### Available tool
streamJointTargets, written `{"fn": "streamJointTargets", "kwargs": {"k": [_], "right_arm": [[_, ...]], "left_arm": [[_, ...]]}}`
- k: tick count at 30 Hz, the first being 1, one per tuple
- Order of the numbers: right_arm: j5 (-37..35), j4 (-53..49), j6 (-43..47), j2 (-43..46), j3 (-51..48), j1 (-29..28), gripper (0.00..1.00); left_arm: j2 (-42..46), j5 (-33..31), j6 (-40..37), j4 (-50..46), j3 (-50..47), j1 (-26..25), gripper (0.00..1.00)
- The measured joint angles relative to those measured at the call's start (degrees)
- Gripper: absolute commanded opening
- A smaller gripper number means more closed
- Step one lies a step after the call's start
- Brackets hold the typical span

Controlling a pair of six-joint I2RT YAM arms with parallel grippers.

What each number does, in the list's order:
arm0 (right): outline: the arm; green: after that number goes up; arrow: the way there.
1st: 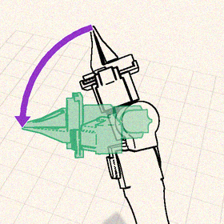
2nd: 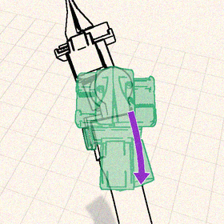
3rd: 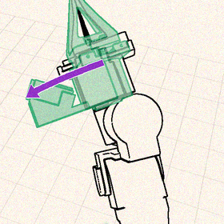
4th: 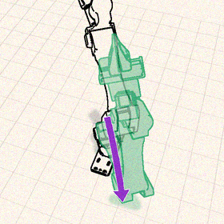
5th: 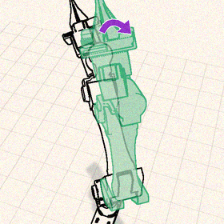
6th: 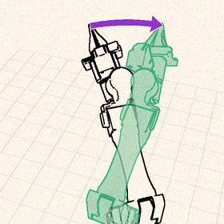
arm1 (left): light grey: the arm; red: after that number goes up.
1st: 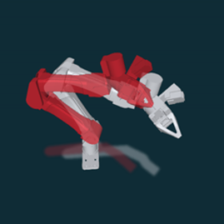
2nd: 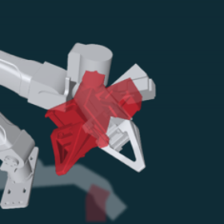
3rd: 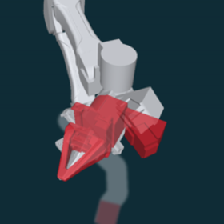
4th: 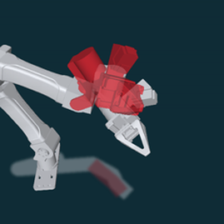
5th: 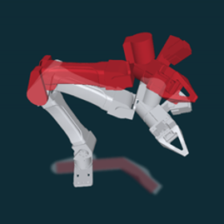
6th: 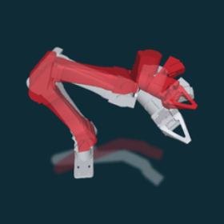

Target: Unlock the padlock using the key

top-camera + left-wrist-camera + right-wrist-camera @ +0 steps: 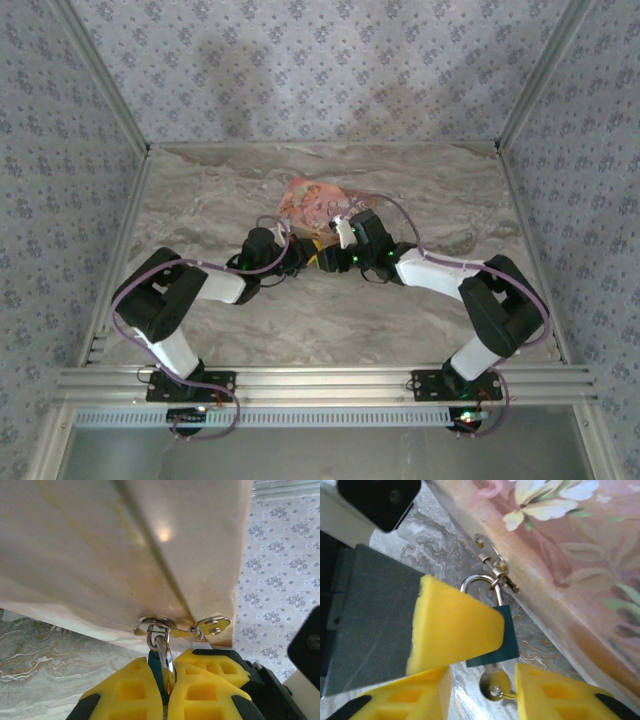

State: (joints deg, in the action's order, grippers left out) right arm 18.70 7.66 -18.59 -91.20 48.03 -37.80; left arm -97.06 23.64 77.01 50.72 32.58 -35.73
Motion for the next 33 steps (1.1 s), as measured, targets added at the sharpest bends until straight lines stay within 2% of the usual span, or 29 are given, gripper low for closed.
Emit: {"fn": "streamJointTargets", "kwargs": {"k": [2,6,8,9,12,15,18,21,22,27,33], "right_arm": [[0.3,-0.5,0.9,-0.5,0.5,0.2,0.00],[0.8,-0.6,1.3,-1.0,0.5,0.4,0.00],[1.1,-0.7,1.3,-1.1,0.5,0.5,0.27],[1.2,-0.7,1.2,-1.1,0.4,0.5,0.32],[1.5,-0.1,0.9,-1.1,0.3,0.4,0.33],[1.6,0.2,0.7,-1.2,0.3,0.4,0.23],[1.9,0.5,1.0,-2.0,0.3,0.4,0.04],[2.5,1.1,1.0,-3.1,0.3,0.4,0.00],[2.6,1.1,1.1,-3.3,0.3,0.3,0.00],[1.9,1.7,1.7,-4.0,0.3,-0.5,0.00],[-0.3,2.5,5.3,-6.3,0.3,-2.0,0.00]], "left_arm": [[0.0,-0.2,-0.1,-0.5,0.2,0.3,0.00],[0.0,-0.1,-0.6,-2.0,0.2,0.5,0.00],[0.0,0.0,-0.7,-2.5,0.2,0.5,0.00],[0.0,0.2,-0.7,-2.5,0.2,0.5,0.00],[0.0,0.3,-0.7,-1.8,0.3,0.3,0.00],[0.1,0.4,-0.9,-1.7,0.3,0.3,0.00],[0.1,-0.1,-0.9,-2.6,0.2,0.5,0.00],[0.1,-0.6,-0.9,-2.9,-0.7,0.6,0.01],[0.1,-0.7,-0.9,-2.9,-0.9,0.6,0.03],[0.8,-1.0,-1.3,-4.4,-1.2,0.6,0.40],[8.8,-2.8,-2.4,-7.7,-5.9,1.8,0.43]]}}
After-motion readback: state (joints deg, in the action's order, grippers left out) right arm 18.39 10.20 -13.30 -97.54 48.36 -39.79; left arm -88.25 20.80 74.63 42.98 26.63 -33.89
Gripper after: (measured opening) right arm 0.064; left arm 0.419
